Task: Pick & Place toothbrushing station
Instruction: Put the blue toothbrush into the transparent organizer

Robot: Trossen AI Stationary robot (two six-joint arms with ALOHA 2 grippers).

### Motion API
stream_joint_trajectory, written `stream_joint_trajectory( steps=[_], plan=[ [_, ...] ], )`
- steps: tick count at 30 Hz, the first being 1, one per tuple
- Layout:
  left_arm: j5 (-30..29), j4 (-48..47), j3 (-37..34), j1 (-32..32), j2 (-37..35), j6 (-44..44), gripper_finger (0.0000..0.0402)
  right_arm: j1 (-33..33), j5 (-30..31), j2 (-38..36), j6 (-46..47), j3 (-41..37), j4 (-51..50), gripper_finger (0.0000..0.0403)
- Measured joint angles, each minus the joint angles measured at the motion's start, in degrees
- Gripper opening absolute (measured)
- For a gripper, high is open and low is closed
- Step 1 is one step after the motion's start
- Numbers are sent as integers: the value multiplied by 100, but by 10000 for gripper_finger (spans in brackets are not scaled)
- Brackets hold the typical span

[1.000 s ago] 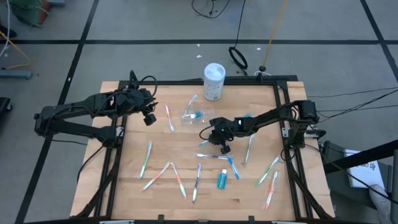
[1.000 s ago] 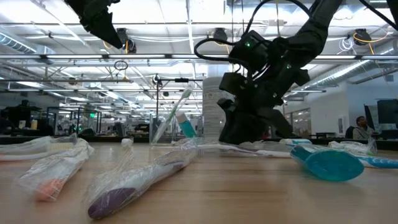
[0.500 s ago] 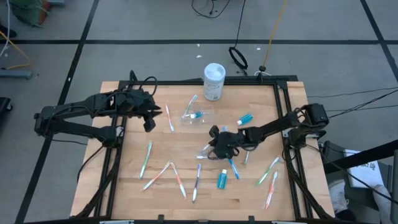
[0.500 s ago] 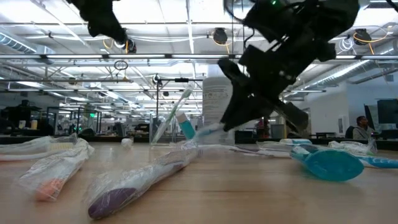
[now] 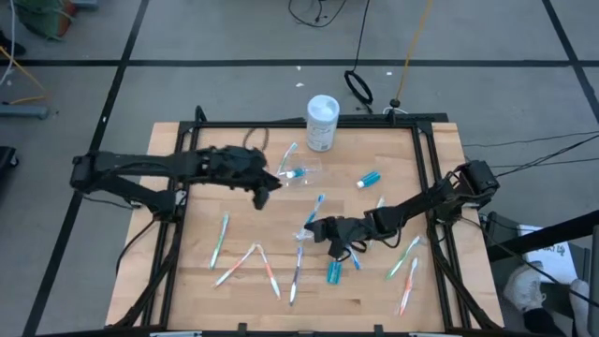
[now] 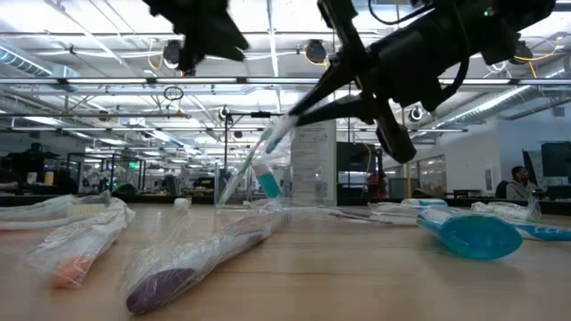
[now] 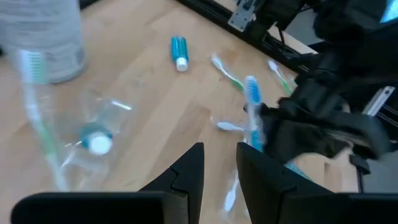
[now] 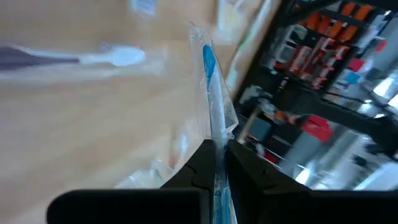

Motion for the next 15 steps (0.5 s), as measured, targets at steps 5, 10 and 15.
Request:
stream_joint_trajectory(
  steps=[5, 10, 15],
  plan=[
    [352, 798, 0, -26, 766, -403, 97, 144, 747, 0, -283, 0, 50, 17],
    [1134, 1709, -2, 21, 1305, 286, 97, 185, 1176, -2, -262, 0, 5, 17],
    [1801, 2049, -2, 24, 1656, 807, 109, 183, 1160, -2, -286, 0, 9, 17]
  ],
)
